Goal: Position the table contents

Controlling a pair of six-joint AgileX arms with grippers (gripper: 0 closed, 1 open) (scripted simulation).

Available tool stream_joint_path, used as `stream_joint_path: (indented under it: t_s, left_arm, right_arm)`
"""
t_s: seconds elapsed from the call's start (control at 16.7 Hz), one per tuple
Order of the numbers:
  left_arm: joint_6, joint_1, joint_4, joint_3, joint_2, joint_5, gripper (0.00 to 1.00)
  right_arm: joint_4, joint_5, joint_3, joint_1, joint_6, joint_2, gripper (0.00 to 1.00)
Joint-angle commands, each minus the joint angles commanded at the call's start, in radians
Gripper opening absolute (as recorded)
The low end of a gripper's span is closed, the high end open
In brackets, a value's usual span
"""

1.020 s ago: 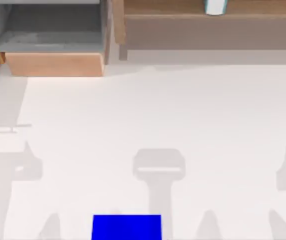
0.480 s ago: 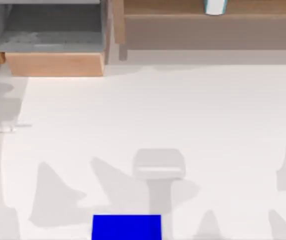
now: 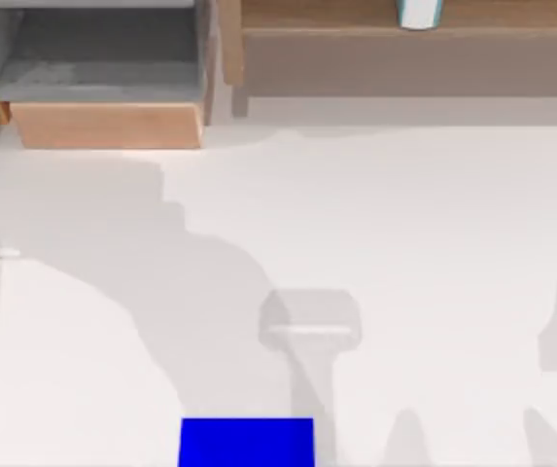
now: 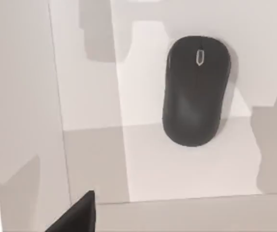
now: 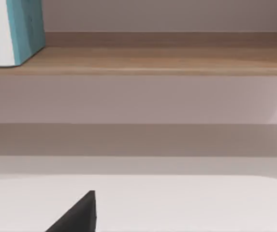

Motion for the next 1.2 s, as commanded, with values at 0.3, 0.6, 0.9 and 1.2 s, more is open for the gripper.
stream_joint_path:
  t_s: [0.3,0.6,0.9,1.2]
  left_arm:
    - [0.045,-0.01,-0.21,0.388,0.394,0.0,1.0]
    - [0.059,-0.025,-0.268,0.553,0.527,-0.005,1.0]
    - [0.058,-0.019,-0.267,0.551,0.528,-0.005,1.0]
    - [0.061,-0.013,-0.324,0.502,0.43,-0.002,1.0]
  right_arm:
    - [0.0,0.0,0.0,0.0,0.0,0.0,1.0]
    - [0.0,0.0,0.0,0.0,0.0,0.0,1.0]
    - [0.0,0.0,0.0,0.0,0.0,0.0,1.0]
    - [0.0,0.0,0.0,0.0,0.0,0.0,1.0]
